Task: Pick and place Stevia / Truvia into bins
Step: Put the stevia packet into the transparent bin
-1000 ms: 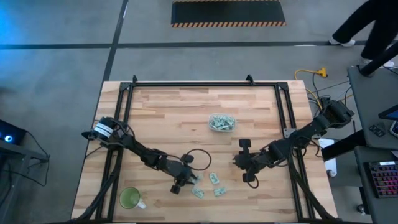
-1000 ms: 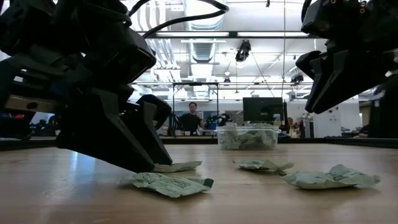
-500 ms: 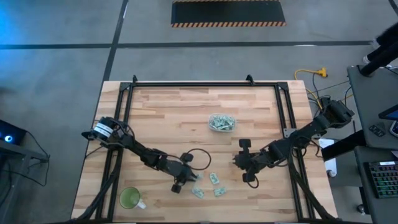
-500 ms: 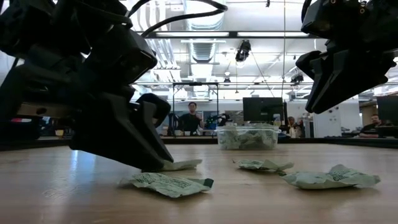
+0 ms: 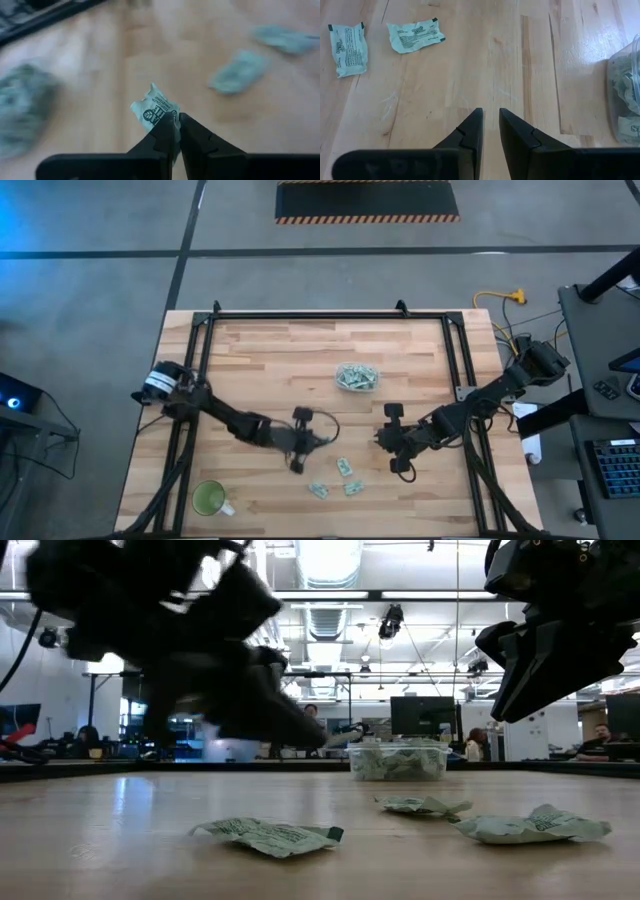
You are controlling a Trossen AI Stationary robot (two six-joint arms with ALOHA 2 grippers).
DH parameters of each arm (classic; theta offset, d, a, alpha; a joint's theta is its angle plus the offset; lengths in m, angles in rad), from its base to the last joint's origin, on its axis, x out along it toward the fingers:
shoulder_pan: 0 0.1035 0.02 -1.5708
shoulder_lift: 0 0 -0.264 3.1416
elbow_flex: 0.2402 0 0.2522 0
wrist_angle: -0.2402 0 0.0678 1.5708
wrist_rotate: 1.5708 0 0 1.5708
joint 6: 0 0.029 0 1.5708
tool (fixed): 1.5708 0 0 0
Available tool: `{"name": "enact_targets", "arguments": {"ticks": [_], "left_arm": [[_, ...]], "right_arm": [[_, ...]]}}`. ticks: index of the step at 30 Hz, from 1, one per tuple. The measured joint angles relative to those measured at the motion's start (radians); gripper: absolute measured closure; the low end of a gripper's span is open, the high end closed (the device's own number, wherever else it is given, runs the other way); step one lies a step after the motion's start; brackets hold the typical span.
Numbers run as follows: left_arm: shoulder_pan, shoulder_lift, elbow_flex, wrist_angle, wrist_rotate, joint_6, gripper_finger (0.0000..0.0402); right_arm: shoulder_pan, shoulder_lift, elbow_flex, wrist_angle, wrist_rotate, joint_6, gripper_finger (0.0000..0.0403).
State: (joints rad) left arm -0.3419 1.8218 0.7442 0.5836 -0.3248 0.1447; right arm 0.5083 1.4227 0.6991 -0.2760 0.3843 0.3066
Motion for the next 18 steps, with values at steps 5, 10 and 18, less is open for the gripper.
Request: {"name": "enact_targets", "arguments": {"ticks": [5,10,18], "left_arm": [[0.147,-0.001,0.050,0.008,-0.002,0.055,0.0394],[0.305,-0.002,0.117,0.007,0.056,0.080,0.0394],[0.486,0.030,0.222,-0.056,0.223,0.065,0.0394]], "right_arm": [[0.000,0.000,0.000,0.000,0.000,-0.001,0.0351],[0.000,0.000,0.000,0.000,0.000,-0.001,0.0351],[0.000,0.000,0.000,-0.001,0.000,-0.004,0.0351]]}}
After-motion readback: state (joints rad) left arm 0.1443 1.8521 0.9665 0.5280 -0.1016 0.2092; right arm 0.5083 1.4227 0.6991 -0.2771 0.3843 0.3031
